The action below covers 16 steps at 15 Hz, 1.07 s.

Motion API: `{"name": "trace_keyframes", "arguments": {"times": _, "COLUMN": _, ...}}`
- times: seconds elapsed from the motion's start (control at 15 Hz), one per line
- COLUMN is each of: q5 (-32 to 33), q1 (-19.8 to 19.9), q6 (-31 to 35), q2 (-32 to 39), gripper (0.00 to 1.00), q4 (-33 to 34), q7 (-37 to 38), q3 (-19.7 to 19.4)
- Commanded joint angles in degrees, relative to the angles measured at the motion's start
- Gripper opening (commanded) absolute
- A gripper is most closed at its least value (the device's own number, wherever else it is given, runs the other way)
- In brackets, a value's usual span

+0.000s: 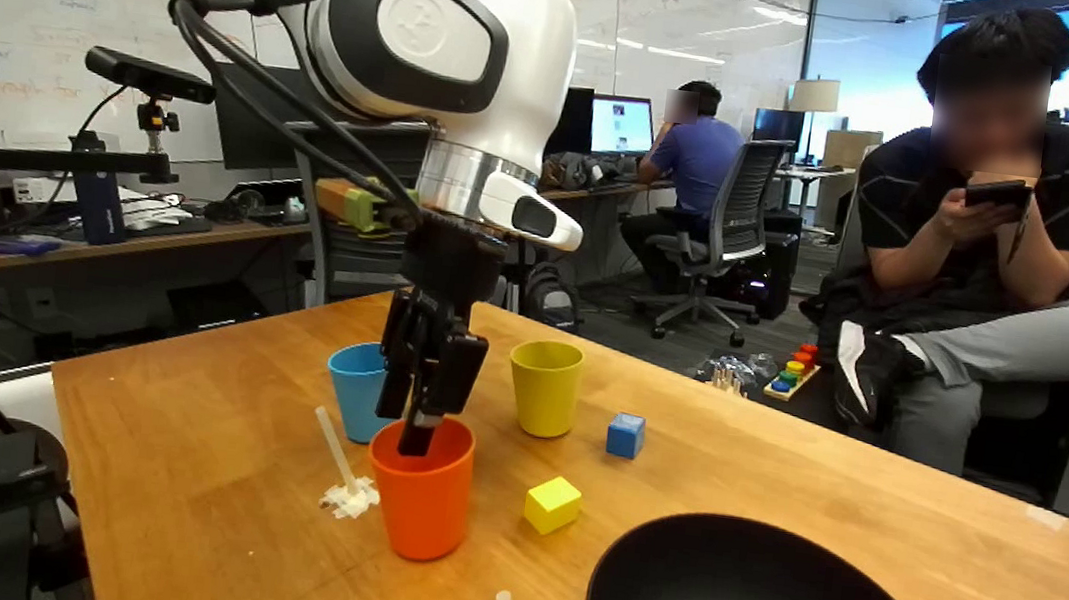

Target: Put the orange cup in the yellow cup then put the yellow cup in the blue cup

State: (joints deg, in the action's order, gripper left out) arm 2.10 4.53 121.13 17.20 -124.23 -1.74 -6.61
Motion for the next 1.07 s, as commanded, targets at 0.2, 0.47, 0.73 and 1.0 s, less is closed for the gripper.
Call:
{"name": "trace_keyframes", "arguments": {"times": 0.2, "q5": 1.8, "q1": -0.1, "q6": 0.7, "q2": -0.1, "gripper": 0.14, "q4": -0.1, "q7": 1.6, "q3": 0.3}}
{"name": "trace_keyframes", "arguments": {"times": 0.47, "q5": 3.1, "q1": -0.3, "q6": 0.5, "q2": 0.1, "gripper": 0.00, "q4": 0.3, "q7": 2.4, "q3": 0.1}}
{"name": "trace_keyframes", "arguments": {"times": 0.73, "q5": 3.1, "q1": -0.1, "q6": 0.0, "q2": 0.4, "gripper": 0.01, "q4": 1.2, "q7": 3.2, "q3": 0.0}}
{"name": "trace_keyframes", "arguments": {"times": 1.0, "q5": -0.9, "q1": 1.1, "q6": -5.8, "q2": -0.4, "gripper": 0.01, "q4": 5.0, "q7": 4.3, "q3": 0.1}}
